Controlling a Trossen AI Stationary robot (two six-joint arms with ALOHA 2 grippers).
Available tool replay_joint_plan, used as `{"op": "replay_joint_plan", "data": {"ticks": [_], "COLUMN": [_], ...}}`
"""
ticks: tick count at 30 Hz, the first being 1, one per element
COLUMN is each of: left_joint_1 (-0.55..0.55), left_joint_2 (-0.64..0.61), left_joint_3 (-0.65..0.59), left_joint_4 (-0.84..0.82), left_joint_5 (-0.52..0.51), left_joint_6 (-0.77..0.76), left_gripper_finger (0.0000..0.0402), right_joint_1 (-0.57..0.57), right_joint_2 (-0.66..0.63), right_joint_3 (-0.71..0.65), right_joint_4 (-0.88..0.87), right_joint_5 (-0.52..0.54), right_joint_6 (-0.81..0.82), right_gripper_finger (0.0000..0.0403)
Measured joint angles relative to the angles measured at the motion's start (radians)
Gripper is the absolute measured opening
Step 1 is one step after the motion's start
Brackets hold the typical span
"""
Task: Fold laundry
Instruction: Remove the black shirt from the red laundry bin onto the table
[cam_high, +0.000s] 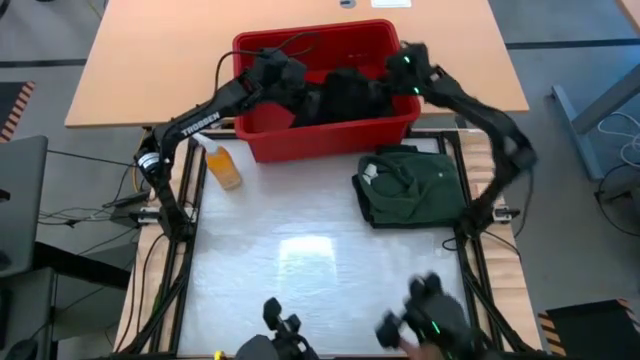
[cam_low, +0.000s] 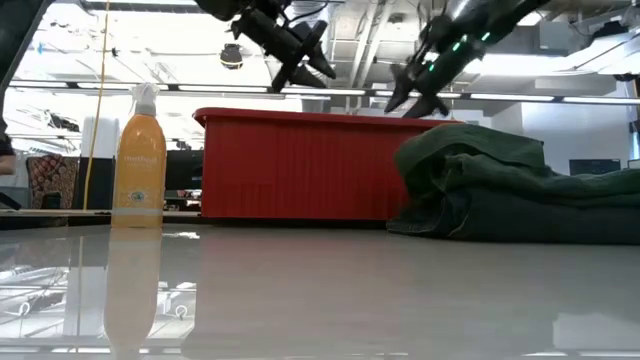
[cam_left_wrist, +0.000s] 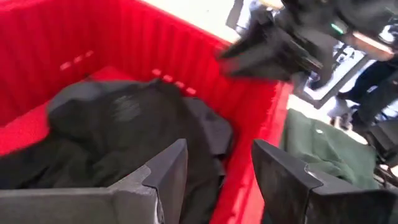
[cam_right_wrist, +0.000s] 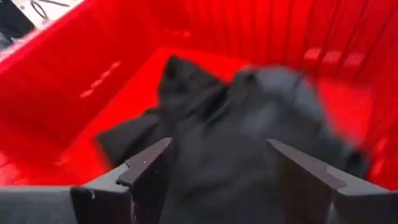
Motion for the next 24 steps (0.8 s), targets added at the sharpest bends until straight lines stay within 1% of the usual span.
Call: {"op": "replay_joint_plan", "data": {"ticks": [4,7,11,15,16,18,20,22,24], "left_joint_1": [0.003,-0.004,-0.024,-0.039,-0.042,-0.050,-0.057,-0.062,-0.064], "left_joint_2": [-0.003,-0.003,-0.003,-0.003,-0.003,-0.003,-0.003,-0.003,-0.005], "left_joint_3": [0.000,0.000,0.000,0.000,0.000,0.000,0.000,0.000,-0.001], "left_joint_4": [-0.009,-0.019,-0.078,-0.138,-0.152,-0.174,-0.189,-0.201,-0.217], "left_joint_5": [-0.071,-0.087,-0.122,-0.126,-0.127,-0.129,-0.128,-0.125,-0.124], "left_joint_6": [-0.047,-0.065,-0.073,-0.054,-0.047,-0.034,-0.026,-0.024,-0.012], "left_gripper_finger": [0.0169,0.0169,0.0169,0.0169,0.0169,0.0169,0.0169,0.0169,0.0169], "right_joint_1": [-0.051,-0.053,-0.052,-0.054,-0.054,-0.054,-0.054,-0.054,-0.053], "right_joint_2": [0.271,0.459,0.666,0.838,0.867,0.861,0.863,0.871,0.873], "right_joint_3": [0.235,0.429,0.691,0.912,0.947,0.906,0.886,0.886,0.886], "right_joint_4": [-0.053,-0.146,-0.283,-0.414,-0.432,-0.405,-0.443,-0.493,-0.530], "right_joint_5": [-0.023,-0.033,-0.032,0.005,0.011,0.008,0.013,0.013,0.008], "right_joint_6": [-0.134,-0.206,-0.282,-0.316,-0.321,-0.327,-0.336,-0.337,-0.351], "right_gripper_finger": [0.0283,0.0283,0.0283,0.0283,0.0283,0.0283,0.0276,0.0251,0.0201]}}
